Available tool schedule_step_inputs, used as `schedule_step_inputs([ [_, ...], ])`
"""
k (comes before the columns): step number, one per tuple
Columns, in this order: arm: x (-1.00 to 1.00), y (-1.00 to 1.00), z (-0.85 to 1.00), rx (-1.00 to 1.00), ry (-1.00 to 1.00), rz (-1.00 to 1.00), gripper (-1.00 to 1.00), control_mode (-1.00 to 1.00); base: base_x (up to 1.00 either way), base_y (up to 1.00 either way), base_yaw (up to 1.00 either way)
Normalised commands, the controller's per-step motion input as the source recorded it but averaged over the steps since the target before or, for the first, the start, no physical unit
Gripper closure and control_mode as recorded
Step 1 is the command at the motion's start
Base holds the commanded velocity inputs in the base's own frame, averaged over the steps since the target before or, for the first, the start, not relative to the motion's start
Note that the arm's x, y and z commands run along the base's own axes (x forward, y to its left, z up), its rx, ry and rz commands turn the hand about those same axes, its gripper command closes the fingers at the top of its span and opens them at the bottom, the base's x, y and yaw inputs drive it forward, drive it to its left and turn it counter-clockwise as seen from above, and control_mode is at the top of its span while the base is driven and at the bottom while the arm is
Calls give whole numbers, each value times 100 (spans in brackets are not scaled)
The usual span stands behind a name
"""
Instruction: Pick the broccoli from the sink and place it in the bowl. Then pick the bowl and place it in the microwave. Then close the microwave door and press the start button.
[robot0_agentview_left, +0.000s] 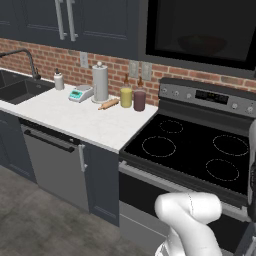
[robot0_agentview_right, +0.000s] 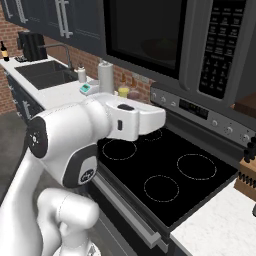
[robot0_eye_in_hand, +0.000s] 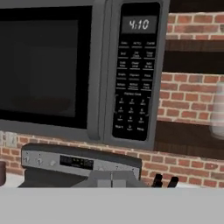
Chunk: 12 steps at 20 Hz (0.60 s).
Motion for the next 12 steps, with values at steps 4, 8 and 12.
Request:
schedule_step_inputs([
  [4, 0, -1, -19, 8, -3, -16, 100, -100, 0, 0, 0],
  [8, 11, -17, -9, 1, -11, -8, 100, -100, 0, 0, 0],
  [12, 26, -19, 0, 0, -7, -4, 100, -100, 0, 0, 0],
])
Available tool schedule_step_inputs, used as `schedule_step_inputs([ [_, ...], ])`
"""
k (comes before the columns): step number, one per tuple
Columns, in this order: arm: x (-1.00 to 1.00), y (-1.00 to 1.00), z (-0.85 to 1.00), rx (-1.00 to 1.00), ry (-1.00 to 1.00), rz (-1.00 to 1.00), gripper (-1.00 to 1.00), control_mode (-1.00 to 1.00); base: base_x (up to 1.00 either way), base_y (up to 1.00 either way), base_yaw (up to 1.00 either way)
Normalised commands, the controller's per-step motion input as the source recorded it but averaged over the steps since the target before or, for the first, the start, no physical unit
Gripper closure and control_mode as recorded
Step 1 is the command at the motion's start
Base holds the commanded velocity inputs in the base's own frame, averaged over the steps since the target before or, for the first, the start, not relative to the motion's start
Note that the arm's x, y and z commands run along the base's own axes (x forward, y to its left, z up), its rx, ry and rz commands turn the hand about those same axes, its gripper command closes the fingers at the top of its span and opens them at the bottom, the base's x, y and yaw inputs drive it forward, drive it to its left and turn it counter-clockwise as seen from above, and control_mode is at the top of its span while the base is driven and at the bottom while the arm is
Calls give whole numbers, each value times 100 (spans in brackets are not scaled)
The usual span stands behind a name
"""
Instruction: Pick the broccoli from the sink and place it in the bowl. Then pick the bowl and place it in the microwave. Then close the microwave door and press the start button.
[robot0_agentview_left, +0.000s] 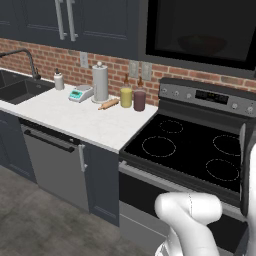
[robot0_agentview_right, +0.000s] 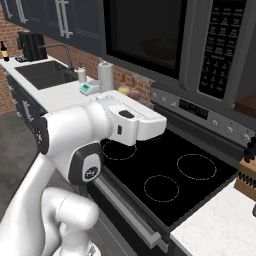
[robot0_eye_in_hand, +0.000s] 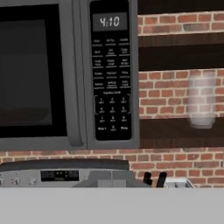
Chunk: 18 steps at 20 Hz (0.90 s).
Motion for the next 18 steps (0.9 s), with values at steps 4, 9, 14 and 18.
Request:
schedule_step_inputs([
  [4, 14, -31, 0, 3, -12, 0, 100, -100, 0, 0, 0],
  [9, 20, -6, 0, 1, -5, 0, 100, -100, 0, 0, 0],
  [14, 7, -7, 0, 1, 0, 0, 100, -100, 0, 0, 0],
  [18, 11, 0, -2, 0, 0, 0, 100, -100, 0, 0, 0],
])
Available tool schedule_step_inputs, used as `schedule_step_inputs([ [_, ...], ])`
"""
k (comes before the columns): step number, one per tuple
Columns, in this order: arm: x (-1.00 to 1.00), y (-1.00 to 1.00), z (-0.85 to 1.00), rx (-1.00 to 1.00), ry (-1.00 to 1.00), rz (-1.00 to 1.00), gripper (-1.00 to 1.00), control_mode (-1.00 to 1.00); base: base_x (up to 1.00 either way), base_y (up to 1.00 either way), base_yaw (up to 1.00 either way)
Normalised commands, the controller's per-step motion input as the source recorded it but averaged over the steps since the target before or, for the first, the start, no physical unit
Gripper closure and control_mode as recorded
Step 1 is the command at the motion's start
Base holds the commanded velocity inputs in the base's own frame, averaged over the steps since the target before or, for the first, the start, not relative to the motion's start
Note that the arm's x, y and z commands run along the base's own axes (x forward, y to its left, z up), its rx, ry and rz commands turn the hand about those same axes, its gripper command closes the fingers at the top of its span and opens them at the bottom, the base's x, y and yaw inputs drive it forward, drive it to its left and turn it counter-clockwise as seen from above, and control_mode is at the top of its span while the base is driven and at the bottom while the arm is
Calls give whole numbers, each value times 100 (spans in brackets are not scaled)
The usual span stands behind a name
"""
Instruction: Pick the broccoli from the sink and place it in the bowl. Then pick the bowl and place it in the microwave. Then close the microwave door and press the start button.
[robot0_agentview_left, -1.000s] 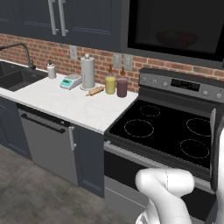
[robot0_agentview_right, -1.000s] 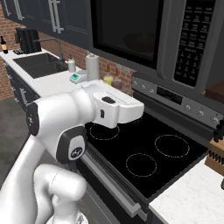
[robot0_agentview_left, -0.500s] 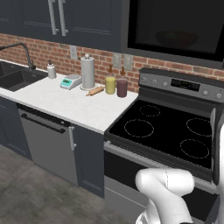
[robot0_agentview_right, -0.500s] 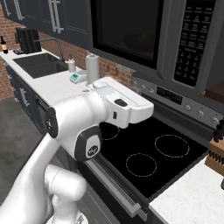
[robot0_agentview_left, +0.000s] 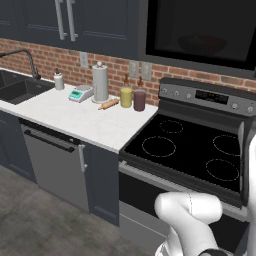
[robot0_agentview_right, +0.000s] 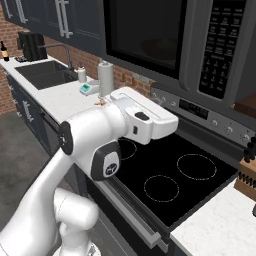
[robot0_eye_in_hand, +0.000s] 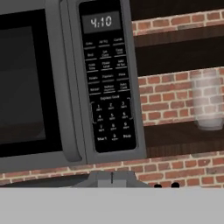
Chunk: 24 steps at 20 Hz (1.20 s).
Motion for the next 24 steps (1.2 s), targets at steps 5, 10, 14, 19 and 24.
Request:
schedule_step_inputs([
  [5, 19, 0, -5, 0, 0, 0, 100, -100, 0, 0, 0],
  [10, 24, 0, -1, 0, 0, 0, 100, -100, 0, 0, 0],
  [14, 28, -2, -1, 0, 0, 0, 100, -100, 0, 0, 0],
  [19, 25, -18, 0, 1, 0, 1, 100, -100, 0, 0, 0],
  [24, 27, -27, 0, 2, 0, 3, 100, -100, 0, 0, 0],
])
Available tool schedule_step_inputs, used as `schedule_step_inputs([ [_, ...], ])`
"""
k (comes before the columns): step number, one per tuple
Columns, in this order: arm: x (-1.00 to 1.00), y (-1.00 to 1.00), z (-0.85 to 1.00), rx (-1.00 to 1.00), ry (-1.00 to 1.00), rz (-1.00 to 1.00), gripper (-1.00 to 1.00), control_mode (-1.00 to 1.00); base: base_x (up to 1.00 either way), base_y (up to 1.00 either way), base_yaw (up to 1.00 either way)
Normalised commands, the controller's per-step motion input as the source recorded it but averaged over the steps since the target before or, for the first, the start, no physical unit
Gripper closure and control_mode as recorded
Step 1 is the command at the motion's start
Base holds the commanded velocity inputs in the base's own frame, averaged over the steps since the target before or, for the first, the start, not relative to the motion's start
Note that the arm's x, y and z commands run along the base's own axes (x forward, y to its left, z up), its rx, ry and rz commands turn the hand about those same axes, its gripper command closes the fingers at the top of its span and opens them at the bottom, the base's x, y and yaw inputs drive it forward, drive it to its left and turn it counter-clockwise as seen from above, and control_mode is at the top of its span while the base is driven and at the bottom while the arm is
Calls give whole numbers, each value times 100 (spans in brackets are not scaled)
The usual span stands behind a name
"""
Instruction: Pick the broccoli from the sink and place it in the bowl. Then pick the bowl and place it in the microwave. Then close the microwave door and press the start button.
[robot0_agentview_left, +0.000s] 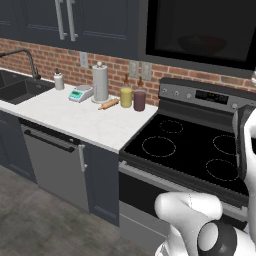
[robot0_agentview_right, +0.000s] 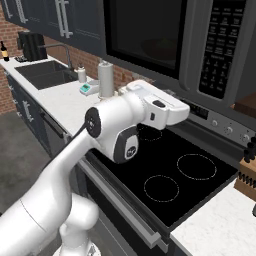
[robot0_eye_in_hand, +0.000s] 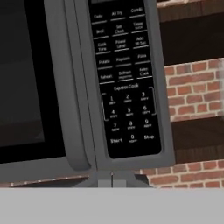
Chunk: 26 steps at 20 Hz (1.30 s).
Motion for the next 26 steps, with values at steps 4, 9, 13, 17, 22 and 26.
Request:
schedule_step_inputs([
  [4, 22, -9, 0, 0, 0, 1, 100, -100, 0, 0, 0],
  [9, 17, -24, 0, 3, 0, 1, 100, -100, 0, 0, 0],
  [13, 8, -37, 0, 6, -6, 2, 100, -100, 0, 0, 0],
  [17, 8, -18, 0, 2, -4, 1, 100, -100, 0, 0, 0],
  [22, 16, 0, 0, 0, -2, 0, 100, -100, 0, 0, 0],
  [26, 26, -3, 0, 0, -1, 0, 100, -100, 0, 0, 0],
])
